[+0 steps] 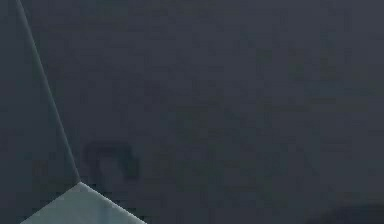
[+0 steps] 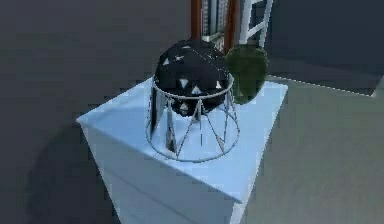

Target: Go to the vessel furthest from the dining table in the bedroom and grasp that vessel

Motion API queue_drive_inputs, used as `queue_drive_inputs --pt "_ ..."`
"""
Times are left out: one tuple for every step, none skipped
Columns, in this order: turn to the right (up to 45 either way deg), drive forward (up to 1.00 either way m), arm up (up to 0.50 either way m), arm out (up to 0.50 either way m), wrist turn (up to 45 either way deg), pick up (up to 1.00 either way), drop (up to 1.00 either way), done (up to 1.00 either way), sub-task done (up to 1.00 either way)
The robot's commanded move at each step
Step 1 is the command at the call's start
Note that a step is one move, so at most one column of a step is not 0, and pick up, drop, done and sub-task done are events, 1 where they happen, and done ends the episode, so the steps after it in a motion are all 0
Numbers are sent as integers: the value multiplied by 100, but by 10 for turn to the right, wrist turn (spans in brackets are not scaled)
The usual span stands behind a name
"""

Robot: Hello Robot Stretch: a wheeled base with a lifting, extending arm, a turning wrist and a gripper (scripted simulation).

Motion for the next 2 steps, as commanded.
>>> queue_drive_inputs --pt "-450 0 0 0 0 0 0 0 0" --pt "-450 0 0 0 0 0 0 0 0"
